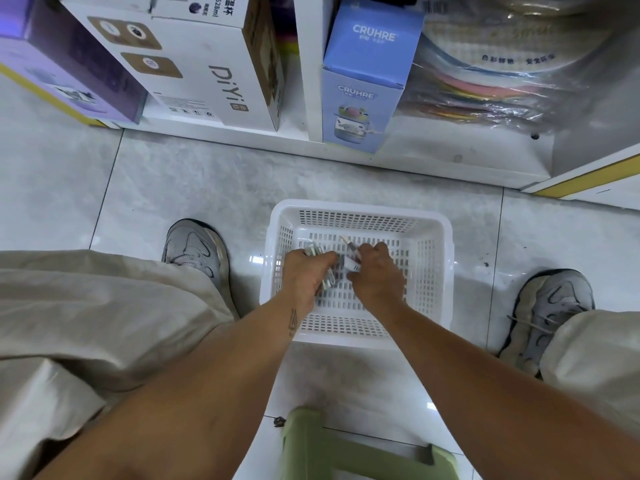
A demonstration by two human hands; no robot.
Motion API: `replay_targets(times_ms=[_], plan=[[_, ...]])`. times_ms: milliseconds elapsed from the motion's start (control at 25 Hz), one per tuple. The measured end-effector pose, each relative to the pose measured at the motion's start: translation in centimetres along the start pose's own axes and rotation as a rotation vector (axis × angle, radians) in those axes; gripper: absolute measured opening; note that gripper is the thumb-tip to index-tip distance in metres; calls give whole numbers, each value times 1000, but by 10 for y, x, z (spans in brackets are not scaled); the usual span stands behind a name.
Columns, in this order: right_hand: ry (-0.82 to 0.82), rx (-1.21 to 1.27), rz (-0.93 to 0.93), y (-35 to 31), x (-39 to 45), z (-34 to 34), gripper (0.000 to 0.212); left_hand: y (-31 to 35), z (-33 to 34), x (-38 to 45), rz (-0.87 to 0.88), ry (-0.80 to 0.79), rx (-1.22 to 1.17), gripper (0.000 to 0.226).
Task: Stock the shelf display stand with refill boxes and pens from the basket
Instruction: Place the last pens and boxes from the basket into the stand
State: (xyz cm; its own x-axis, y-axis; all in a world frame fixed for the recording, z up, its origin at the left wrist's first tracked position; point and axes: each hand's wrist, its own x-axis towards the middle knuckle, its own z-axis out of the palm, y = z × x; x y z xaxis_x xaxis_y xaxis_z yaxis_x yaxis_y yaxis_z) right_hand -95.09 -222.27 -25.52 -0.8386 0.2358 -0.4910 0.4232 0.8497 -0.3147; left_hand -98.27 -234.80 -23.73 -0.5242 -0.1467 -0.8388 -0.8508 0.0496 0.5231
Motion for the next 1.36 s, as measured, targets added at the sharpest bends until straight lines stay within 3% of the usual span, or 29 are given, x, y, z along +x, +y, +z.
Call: replay_targets(times_ms=[120, 200, 360, 640, 760, 880, 1040, 1240, 1280, 1360], plan=[[-51, 175, 71, 1, 8, -6, 15, 3, 4, -3, -28, -57, 12, 15], [-142, 445, 128, 5, 10, -20, 25, 9, 7, -9, -21, -88, 19, 16], [-246, 830, 79, 11, -4, -80, 8, 35, 6, -33, 14, -207, -39, 17], [-281, 906, -78, -16, -50, -216, 12, 131, 11, -127, 305, -326, 54, 28], [-199, 904, -177, -28, -78, -284, 11, 180, 17, -184, 442, -345, 72, 36], [-16, 872, -248, -33, -105, -346, 22, 225, 20, -241, 544, -374, 102, 32], [260, 867, -392, -30, -133, -408, 18, 267, 21, -294, 626, -396, 172, 48], [487, 733, -487, -20, -143, -466, 5, 298, 28, -329, 654, -431, 102, 40], [488, 709, -502, -19, -144, -475, 7, 302, 30, -331, 650, -439, 88, 35], [493, 653, -538, -13, -144, -489, 32, 309, 36, -334, 646, -451, 62, 21]])
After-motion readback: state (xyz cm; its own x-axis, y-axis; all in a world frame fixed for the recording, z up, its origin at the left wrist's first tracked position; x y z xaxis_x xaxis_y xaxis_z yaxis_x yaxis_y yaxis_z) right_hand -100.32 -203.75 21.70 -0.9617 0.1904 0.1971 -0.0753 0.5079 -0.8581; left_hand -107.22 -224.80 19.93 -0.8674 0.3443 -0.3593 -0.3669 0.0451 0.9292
